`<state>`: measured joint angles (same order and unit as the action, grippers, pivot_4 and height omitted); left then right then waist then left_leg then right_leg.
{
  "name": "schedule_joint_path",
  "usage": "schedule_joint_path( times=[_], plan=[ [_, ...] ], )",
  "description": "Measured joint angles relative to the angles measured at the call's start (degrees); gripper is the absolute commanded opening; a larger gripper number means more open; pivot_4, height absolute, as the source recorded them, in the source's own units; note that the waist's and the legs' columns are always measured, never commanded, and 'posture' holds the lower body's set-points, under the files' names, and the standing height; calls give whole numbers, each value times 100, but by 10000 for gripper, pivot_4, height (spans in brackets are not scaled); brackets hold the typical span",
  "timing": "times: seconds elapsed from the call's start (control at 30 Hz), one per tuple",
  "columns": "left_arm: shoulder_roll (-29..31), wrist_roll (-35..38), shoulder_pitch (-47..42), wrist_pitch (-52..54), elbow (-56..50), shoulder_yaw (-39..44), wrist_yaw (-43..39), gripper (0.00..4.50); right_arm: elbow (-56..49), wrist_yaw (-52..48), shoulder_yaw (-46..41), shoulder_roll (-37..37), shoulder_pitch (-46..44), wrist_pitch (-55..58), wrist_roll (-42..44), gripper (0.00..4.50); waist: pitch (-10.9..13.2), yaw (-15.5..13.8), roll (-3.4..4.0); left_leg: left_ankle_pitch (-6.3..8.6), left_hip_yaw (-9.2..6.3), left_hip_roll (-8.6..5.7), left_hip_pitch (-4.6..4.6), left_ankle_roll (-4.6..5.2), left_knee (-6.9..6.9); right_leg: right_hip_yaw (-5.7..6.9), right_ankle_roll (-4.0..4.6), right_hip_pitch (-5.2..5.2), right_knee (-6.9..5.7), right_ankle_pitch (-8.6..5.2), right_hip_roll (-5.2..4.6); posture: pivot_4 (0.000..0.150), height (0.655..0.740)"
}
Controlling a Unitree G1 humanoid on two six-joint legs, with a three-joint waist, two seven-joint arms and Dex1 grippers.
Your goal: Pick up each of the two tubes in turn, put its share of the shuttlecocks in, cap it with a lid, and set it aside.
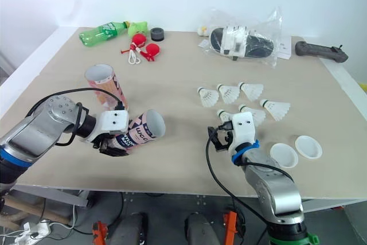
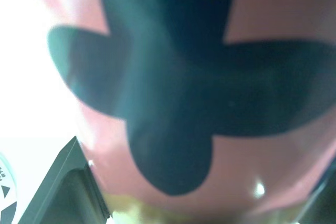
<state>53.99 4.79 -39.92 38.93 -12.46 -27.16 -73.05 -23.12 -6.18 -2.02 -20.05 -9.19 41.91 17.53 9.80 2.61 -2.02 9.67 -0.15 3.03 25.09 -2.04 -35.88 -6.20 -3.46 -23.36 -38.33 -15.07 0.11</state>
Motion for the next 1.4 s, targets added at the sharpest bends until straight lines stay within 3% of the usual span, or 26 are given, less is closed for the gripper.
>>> schedule_joint_path(
  times=[0.23, 0.33, 0.6, 0.9, 1.03, 1.2, 1.4],
  plan=[
    [-110, -168, -21, -35, 145, 0, -131, 33124, 488, 21, 25, 253, -118, -300, -349, 45000, -23, 3, 40, -1, 0, -1, -6, 2, 1, -1, 2, 1, -8, -1, 1, 1500, 7400],
    [-149, -227, -31, -34, 196, 0, -163, 32863, 543, 20, 45, 339, -196, -352, -437, 36991, -26, 4, 44, -8, 0, -3, -14, 12, 1, -2, 4, 0, -26, -3, 1, 1500, 7400],
    [-180, -345, -27, -35, 235, 4, -192, 32863, 545, -43, 45, 429, -217, -434, -540, 822, -26, 7, 44, -12, 1, -5, -37, 17, 1, -8, 25, 2, -67, -16, 4, 1500, 7400],
    [-201, -376, -6, -34, 234, 37, -218, 32863, 506, -148, 43, 467, -193, -418, -549, 822, -26, 9, 45, -12, 1, -4, -39, 17, 1, -9, 24, 3, -70, -17, 5, 1500, 7400],
    [-213, -382, 0, -33, 233, 49, -225, 32863, -55, -343, 30, 303, -178, 4, -379, 822, -24, 7, 49, -12, 0, -4, -37, 17, 3, -9, 24, 2, -70, -18, 5, 1500, 7400],
    [-252, -429, 9, -26, 251, 71, -243, 32863, -2126, -1437, -190, -818, -401, 1289, 1050, 822, -23, 5, 55, -12, -5, -5, -42, 17, 4, -6, 19, 8, -70, -23, 5, 1500, 7400],
    [-368, -486, 8, -34, 312, 90, -228, 32863, -2486, -2330, -324, -1720, -1552, 1935, 2302, 822, -23, 2, 55, -19, -7, -15, -46, 29, -7, -8, 38, 19, -69, -28, -4, 1500, 7400]
  ],
)
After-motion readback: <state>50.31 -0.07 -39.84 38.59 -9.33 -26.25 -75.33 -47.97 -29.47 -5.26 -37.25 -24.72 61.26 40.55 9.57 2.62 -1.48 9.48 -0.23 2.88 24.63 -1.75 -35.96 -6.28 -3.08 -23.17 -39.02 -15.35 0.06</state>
